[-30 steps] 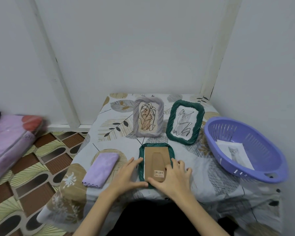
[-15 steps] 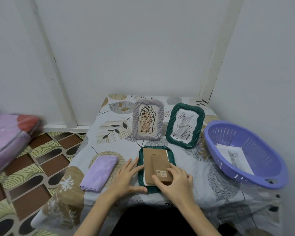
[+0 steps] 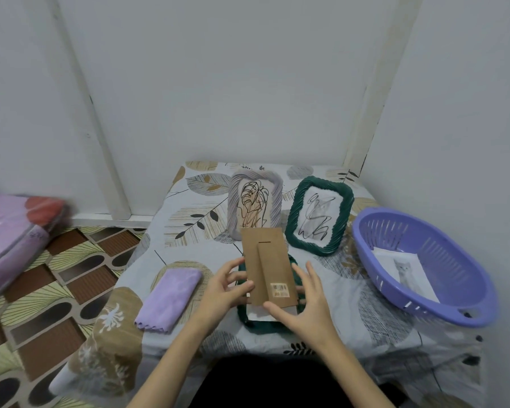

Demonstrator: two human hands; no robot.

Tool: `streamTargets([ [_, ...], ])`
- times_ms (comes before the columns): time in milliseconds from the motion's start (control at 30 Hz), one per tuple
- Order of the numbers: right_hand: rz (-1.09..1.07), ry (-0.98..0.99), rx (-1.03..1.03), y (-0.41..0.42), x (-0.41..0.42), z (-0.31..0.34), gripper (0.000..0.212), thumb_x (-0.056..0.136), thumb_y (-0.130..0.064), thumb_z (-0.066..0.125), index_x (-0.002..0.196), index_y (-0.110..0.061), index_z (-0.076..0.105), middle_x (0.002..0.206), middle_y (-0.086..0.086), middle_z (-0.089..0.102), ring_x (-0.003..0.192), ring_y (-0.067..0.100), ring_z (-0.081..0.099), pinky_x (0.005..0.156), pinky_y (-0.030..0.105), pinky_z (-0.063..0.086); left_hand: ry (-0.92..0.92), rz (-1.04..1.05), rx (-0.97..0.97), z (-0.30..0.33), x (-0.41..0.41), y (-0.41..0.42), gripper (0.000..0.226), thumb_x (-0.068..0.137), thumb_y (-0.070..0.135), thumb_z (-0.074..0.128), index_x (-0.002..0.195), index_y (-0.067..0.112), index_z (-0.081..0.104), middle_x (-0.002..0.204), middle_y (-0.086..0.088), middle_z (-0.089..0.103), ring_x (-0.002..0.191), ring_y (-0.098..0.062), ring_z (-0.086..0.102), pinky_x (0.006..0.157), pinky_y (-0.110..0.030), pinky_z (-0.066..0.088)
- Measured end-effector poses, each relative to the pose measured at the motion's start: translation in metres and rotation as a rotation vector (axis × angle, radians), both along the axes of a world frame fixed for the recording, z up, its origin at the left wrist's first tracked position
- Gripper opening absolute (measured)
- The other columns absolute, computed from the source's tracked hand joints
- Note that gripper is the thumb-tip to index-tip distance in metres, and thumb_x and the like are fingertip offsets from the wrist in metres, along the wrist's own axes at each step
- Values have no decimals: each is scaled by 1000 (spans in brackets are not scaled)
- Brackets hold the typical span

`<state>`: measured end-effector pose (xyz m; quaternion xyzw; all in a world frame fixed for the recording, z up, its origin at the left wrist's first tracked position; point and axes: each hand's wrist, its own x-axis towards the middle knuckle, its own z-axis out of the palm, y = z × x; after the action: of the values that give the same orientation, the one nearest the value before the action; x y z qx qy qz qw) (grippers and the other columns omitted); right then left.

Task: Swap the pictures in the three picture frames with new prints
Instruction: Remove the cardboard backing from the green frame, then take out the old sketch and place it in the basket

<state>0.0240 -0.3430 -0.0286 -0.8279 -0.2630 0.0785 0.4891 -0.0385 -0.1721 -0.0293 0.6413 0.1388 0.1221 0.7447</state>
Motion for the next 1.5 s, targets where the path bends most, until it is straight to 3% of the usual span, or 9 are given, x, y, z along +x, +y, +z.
streamTargets([
  [133, 8, 262, 247, -5, 13, 5, 64, 79, -12, 71, 133, -26, 41, 115, -8, 54, 80, 1, 65, 66, 17, 53, 7, -46, -8, -2, 2, -1, 48, 84, 1, 62, 127, 17, 49, 98, -12, 67, 84, -20, 66, 68, -30, 56],
  [233, -40, 385, 315, -14, 26, 1, 60, 85, 9, 55, 139, -9, 37, 112, 0, 55, 102, 14, 60, 81, 19, 53, 33, -121, 80, 6, 6, -9, 41, 89, 3, 56, 126, 17, 49, 95, -7, 69, 84, -15, 66, 73, -28, 55],
  [400, -164, 413, 234, -39, 34, 5, 57, 89, 12, 44, 141, -6, 31, 133, 7, 46, 110, 16, 49, 89, 19, 44, 301, 106, 1255, -21, 14, -2, 40, 88, 34, 53, 126, 24, 55, 129, -5, 56, 115, -30, 50, 92, -42, 40],
  [567, -302, 178, -79, -66, 36, 1, 58, 92, 3, 45, 145, -10, 23, 136, 12, 35, 104, 15, 43, 82, 10, 29, 495, 102, 1563, -38, 13, 5, 33, 75, 41, 44, 90, 28, 71, 100, -2, 71, 84, -33, 66, 63, -46, 52],
  [733, -359, 223, -247, -70, 44, -14, 61, 93, -15, 49, 146, -9, 19, 141, 22, 26, 128, 35, 37, 110, 39, 28, 557, 29, 1609, -36, 7, 7, 44, 75, 43, 35, 90, 29, 73, 98, 8, 72, 87, -28, 69, 61, -46, 54],
  [1100, -227, -281, -818, -44, 42, -28, 64, 89, -57, 33, 139, -17, 34, 138, 6, 34, 121, 25, 31, 99, 42, 27, 522, 45, 1568, -36, -11, 26, 73, 95, 50, 5, 96, 24, 73, 108, 4, 71, 99, -30, 67, 77, -38, 54],
  [1233, -126, -380, -701, -26, 31, -22, 67, 81, -64, 26, 135, -28, 42, 148, 8, 30, 127, 31, 31, 98, 52, 28, 551, -4, 1275, -30, -5, 12, 100, 62, 68, -7, 139, 23, 39, 154, -1, 24, 143, -26, 13, 114, -38, 14],
  [1367, 182, -389, -663, -1, 14, -28, 76, 70, -71, 10, 136, -43, 36, 153, -4, 22, 140, 28, 15, 105, 61, 11, 558, 50, 1258, -29, -1, 3, 77, 79, 65, 28, 140, 19, 35, 154, -7, 19, 143, -28, 6, 115, -38, 10],
  [1500, 189, -340, -697, 1, 13, -33, 83, 64, -73, 0, 137, -47, 31, 154, -9, 17, 141, 25, 8, 107, 62, 1, 310, 285, 1147, -32, 1, 2, 46, 82, 36, 57, 121, 12, 59, 123, -12, 55, 119, -35, 41, 99, -41, 33],
])
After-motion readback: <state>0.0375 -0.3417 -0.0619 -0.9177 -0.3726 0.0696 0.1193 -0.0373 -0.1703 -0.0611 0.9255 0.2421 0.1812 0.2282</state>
